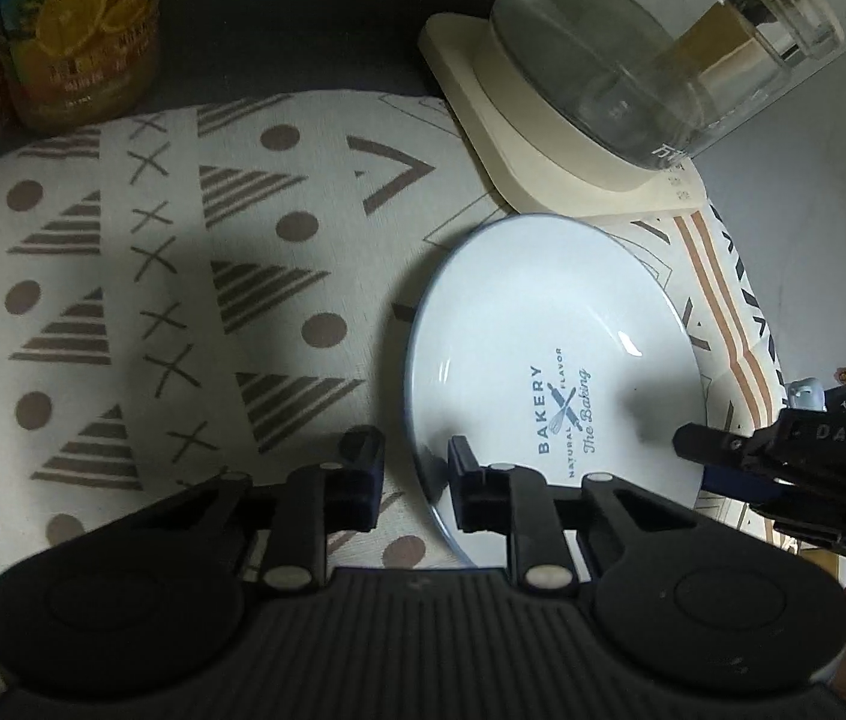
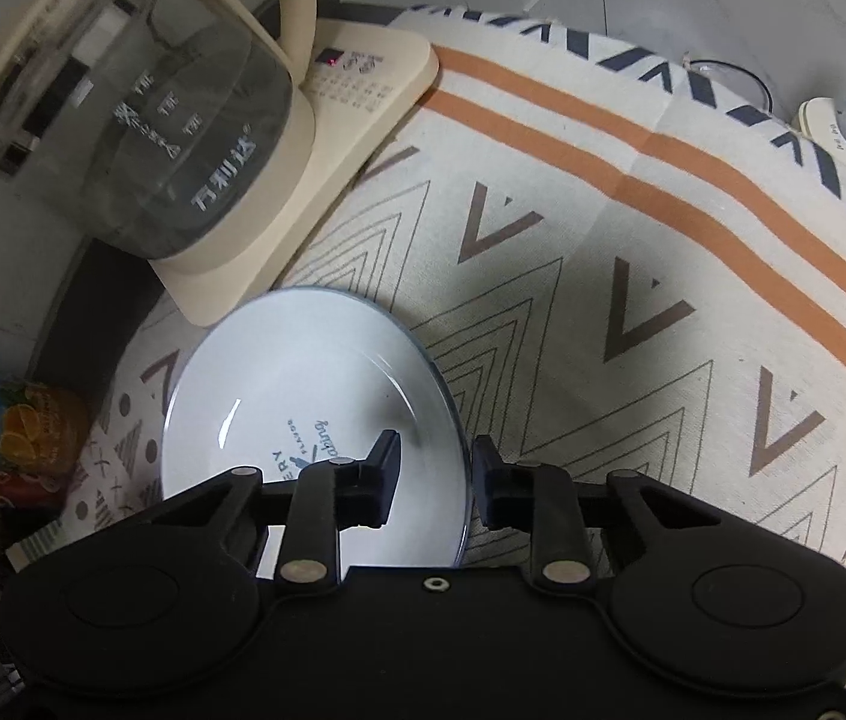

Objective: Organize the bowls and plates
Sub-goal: 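Grasp the rim of the 'BAKERY' plate with both grippers, then lift the 'BAKERY' plate and carry it over the plate stack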

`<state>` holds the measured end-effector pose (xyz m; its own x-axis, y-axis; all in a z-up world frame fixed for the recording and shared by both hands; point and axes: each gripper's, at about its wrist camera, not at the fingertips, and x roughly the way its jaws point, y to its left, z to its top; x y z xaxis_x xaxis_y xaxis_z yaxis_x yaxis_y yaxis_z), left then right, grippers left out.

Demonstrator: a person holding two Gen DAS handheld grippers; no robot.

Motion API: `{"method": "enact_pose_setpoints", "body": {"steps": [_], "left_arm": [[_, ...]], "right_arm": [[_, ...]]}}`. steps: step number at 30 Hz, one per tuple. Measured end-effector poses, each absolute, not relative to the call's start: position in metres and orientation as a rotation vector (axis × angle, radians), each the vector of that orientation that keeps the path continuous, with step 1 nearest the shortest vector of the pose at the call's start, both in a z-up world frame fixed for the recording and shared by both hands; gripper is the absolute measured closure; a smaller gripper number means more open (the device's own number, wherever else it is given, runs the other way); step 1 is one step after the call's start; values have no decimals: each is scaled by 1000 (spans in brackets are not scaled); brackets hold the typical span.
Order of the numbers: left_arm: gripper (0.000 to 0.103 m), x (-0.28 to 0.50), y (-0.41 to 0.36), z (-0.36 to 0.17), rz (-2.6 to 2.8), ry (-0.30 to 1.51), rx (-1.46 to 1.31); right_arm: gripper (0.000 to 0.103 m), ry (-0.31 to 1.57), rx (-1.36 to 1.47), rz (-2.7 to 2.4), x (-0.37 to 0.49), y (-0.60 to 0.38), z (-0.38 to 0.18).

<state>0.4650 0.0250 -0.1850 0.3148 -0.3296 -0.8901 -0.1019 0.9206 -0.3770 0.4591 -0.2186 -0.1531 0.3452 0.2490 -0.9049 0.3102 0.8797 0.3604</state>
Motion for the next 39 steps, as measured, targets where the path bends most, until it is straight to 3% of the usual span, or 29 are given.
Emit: {"method": "enact_pose_setpoints", "body": {"steps": [11, 19, 39], "left_arm": [[86, 466, 17, -185, -166, 1228, -422], [88, 460, 40, -163, -157, 1164, -422], [89, 378, 89, -105, -63, 1028, -484]], "right_arm": [[88, 1255, 479, -80, 465, -211, -166], [99, 1131, 539, 26, 451, -211, -137], [98, 1023, 456, 196, 405, -168, -84]]}}
